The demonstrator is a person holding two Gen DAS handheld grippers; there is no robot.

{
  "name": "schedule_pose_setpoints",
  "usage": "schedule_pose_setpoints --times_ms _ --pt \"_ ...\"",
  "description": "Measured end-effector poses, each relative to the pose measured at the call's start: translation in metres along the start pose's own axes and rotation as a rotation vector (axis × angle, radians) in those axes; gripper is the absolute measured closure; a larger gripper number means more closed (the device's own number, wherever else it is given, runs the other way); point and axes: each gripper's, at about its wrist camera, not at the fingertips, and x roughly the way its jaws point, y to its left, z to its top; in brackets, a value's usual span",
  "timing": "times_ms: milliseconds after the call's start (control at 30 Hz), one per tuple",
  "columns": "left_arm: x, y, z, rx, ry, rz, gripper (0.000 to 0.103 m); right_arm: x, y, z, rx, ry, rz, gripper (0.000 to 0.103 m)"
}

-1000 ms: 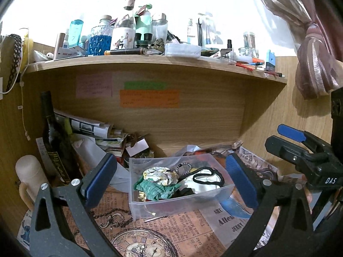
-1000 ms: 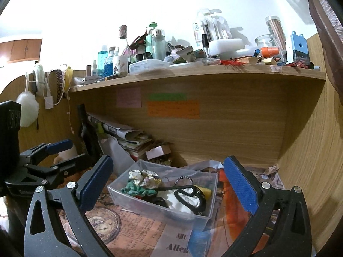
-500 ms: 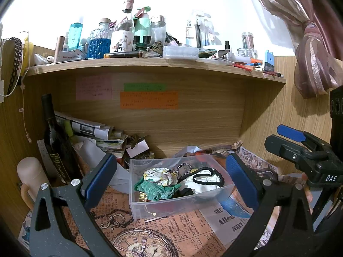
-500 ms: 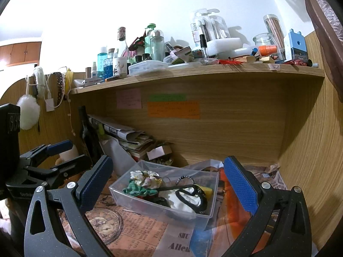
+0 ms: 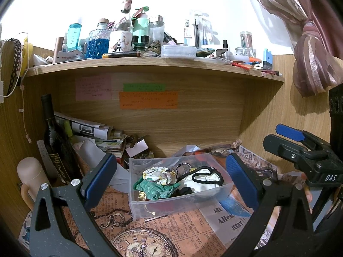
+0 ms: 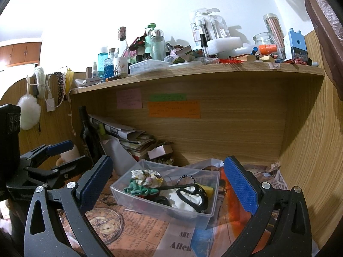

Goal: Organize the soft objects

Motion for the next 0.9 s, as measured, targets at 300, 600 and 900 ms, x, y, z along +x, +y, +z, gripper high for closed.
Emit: schedule_pose_setpoints --times_ms 300,600,900 --pt "0.001 0.0 -0.001 -0.006 0.007 -0.004 0.0 0.001 0.0 -0.001 0.003 0.004 0.001 0.0" --pt "0.008 0.009 -0.002 -0.005 0.015 -0.022 0.0 0.005 0.0 -0.004 0.006 0.015 -0.003 0.0" --pt "0.015 0.015 -0.005 -0.013 0.026 -0.032 0.0 0.009 -0.002 -0.005 0.008 0.022 0.002 0.0"
